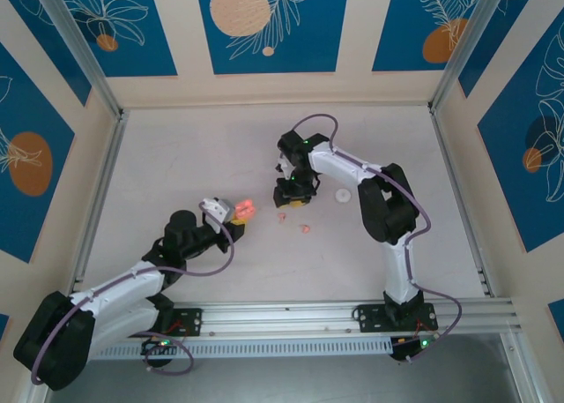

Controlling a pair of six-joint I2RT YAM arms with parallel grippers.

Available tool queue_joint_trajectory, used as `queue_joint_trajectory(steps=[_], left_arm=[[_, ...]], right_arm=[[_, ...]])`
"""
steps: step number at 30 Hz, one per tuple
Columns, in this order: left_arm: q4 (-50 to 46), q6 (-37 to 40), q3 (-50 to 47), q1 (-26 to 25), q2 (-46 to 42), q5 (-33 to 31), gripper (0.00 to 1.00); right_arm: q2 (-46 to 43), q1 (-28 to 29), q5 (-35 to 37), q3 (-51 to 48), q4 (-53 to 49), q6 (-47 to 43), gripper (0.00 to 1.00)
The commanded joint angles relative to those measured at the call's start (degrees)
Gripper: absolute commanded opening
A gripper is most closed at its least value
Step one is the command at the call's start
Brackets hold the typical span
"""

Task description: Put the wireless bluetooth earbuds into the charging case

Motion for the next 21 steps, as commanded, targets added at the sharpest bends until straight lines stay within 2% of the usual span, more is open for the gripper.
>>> queue_joint_trajectory(steps=[1,21], left_arm=[[-0.36,0.86,-0.04,0.77,-0.64,-0.41,0.26],[-0.14,0.89,-0.14,0.86,-0.43,-0.49,0.26]], right_arm=[[2.23,1.02,-0.11,1.98,-2.19,2.33,0.45],[8.44,2.48,-0.71,3.71,-0.68,2.17,0.37]])
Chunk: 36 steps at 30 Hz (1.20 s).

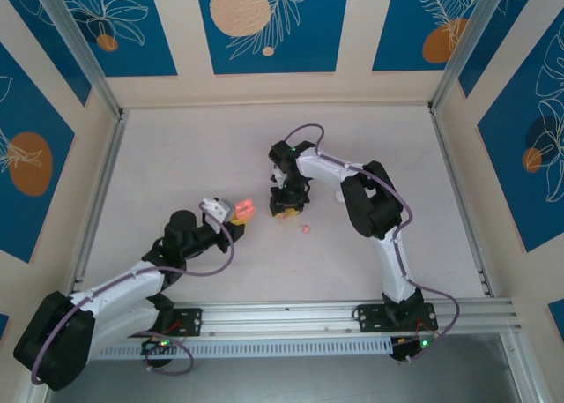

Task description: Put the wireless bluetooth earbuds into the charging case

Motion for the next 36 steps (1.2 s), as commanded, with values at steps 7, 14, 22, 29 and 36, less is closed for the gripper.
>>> queue_joint_trajectory(steps=[7,14,22,29,36], left_arm=[[-0.18,0.90,-0.18,0.75,-0.09,-0.33,0.26],[-1.15,1.69,0.41,0.76,1.13,0.30,0.26],[0.59,2.18,1.75,0.75,7.03,3.74,0.26],[6.62,0.94,1.87,0.75,13.71,5.73,0.26],[13.82,1.20,2.33,0.75,21.05,8.40,0.25]], right_arm=[[1.36,1.06,1.14,0.99,-0.34,0.54,0.31],[-0.75,1.15,1.94,-0.66,1.82,0.85,0.27],[-8.37,0.80,2.01,-8.77,10.04,2.05,0.24],[-15.74,-0.16,1.87,-17.33,18.92,2.47,0.21],[-23.03,-0.70,1.72,-26.30,28.92,0.57,0.21]])
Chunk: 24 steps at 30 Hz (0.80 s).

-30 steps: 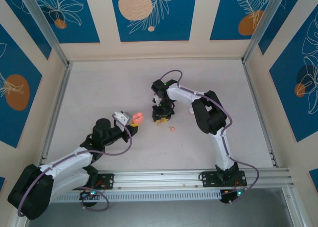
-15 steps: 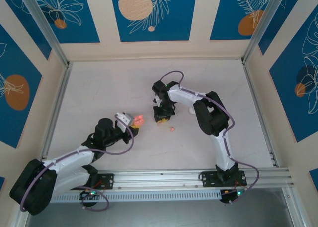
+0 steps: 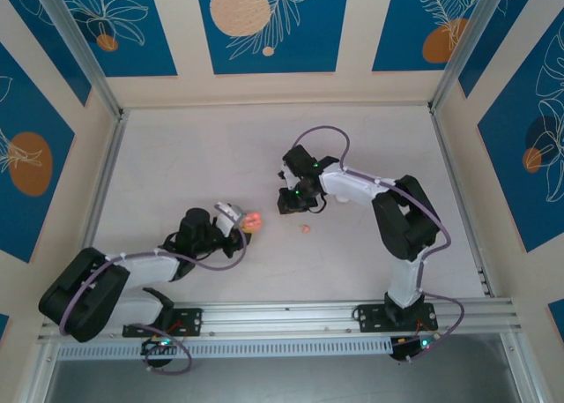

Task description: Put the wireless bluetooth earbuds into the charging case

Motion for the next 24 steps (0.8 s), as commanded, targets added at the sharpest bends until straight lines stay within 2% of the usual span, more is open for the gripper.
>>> queue_joint_trajectory(steps=[1,10,24], left_arm=[[6.75,0.00,1.97,0.75,2.73,3.57,0.25],[17.85,-1.07,3.42,0.71,12.29,9.00,0.25],[43.45,-7.79,3.99,0.71,26.85,15.70,0.25]], right_arm=[[-3.93,-0.36,-0.42,-3.58,7.02,-1.39,0.21],[-11.83,-0.37,-1.29,-11.97,16.95,-5.44,0.21],[-23.49,1.88,-3.01,-20.82,26.42,-11.97,0.21]])
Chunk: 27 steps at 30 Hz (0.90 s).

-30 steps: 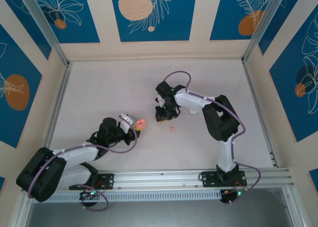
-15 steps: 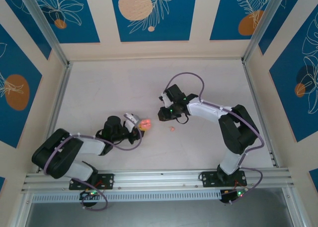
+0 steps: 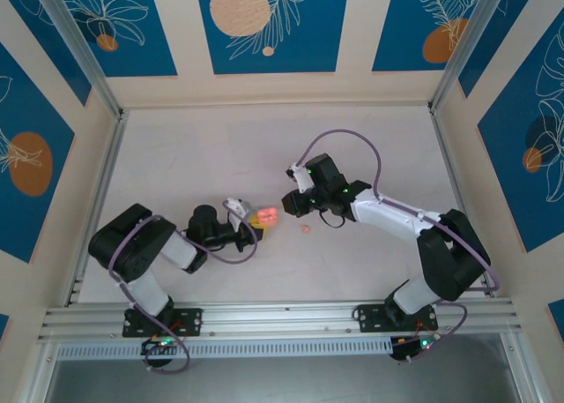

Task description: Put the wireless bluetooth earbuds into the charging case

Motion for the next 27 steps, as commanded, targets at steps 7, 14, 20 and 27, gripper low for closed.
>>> queue_joint_trajectory(steps=[7,14,20,27], left_arm=[[9.37,-1.50,2.51,0.62,2.14,5.43,0.24],[9.37,-1.46,2.95,0.64,1.72,6.02,0.24],[9.37,-1.51,2.89,0.62,1.03,6.48,0.24],[9.42,-1.68,3.03,0.62,0.45,6.65,0.24]], right_arm=[[-4.29,3.84,-1.35,-1.09,2.71,-8.85,0.21],[-3.76,5.28,0.48,-0.05,0.84,-11.97,0.21],[-2.78,5.89,2.42,1.18,0.06,-13.72,0.21],[-2.13,6.95,4.01,2.31,-1.00,-15.77,0.21]])
